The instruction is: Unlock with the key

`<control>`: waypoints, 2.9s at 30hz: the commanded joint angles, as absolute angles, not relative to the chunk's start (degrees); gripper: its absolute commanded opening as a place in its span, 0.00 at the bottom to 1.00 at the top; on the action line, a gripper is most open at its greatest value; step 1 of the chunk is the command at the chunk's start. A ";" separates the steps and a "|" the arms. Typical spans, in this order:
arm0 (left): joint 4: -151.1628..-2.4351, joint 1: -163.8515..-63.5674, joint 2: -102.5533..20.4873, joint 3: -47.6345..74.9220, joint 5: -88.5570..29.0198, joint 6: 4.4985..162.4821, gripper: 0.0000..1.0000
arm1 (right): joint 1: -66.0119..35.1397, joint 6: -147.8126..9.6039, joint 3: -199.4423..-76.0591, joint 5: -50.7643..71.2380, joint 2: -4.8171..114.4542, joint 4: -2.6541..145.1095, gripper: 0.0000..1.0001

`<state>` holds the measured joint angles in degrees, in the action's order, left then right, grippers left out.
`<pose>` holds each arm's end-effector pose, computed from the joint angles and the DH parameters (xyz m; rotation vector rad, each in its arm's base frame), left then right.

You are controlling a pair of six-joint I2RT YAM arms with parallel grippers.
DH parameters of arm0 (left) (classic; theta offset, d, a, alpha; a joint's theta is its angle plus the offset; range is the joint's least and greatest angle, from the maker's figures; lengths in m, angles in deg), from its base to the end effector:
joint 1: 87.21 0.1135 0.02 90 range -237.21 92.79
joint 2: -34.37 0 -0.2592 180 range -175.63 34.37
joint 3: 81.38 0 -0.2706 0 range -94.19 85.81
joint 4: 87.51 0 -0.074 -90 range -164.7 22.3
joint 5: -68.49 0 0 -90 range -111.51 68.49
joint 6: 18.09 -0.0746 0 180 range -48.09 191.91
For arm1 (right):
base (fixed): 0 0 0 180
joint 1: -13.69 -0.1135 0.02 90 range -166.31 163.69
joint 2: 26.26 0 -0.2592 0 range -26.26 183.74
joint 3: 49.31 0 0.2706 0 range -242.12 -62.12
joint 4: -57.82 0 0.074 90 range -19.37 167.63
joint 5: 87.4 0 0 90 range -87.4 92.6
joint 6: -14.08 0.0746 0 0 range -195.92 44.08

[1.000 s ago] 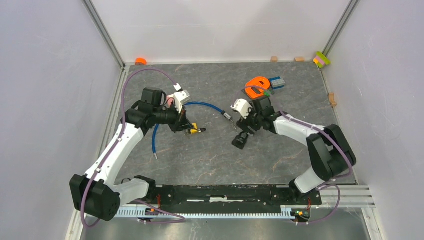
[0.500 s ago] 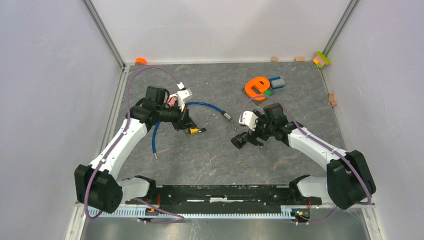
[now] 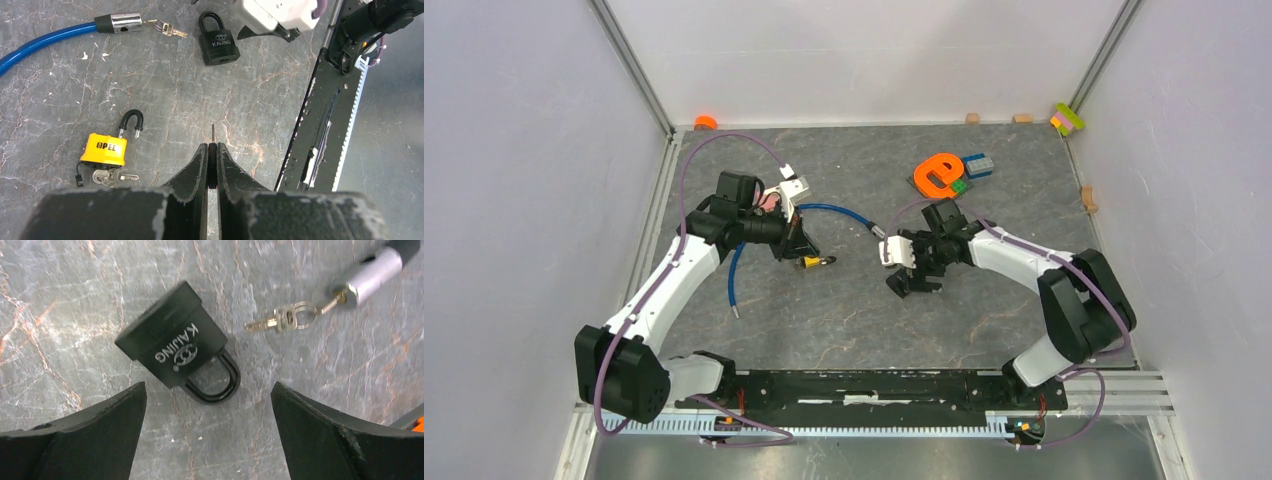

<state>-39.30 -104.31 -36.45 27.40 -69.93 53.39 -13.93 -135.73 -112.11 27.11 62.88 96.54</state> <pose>0.2592 -0.1381 0.2687 1.0467 1.9980 -0.9885 0.2678 0.1751 0.1240 -1.8756 1.7821 0.3809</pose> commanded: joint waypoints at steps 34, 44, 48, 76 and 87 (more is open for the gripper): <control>-45.13 -102.68 -36.71 27.44 -70.20 56.44 0.02 | -22.12 -143.71 -120.09 31.39 71.88 107.79 0.00; -58.12 -102.72 -38.63 28.80 -77.94 74.92 0.02 | -17.37 -129.94 -109.74 39.42 51.00 84.34 0.00; -67.94 -102.90 -39.60 28.18 -79.84 86.93 0.02 | -17.42 -125.91 -108.96 35.15 43.04 75.60 0.00; -81.49 -120.38 -47.76 18.84 -67.67 107.57 0.02 | -14.79 -128.22 -103.25 31.28 25.36 72.52 0.00; -80.66 -121.31 -49.81 19.46 -63.47 107.32 0.02 | -14.72 -126.56 -103.51 31.56 26.51 71.87 0.00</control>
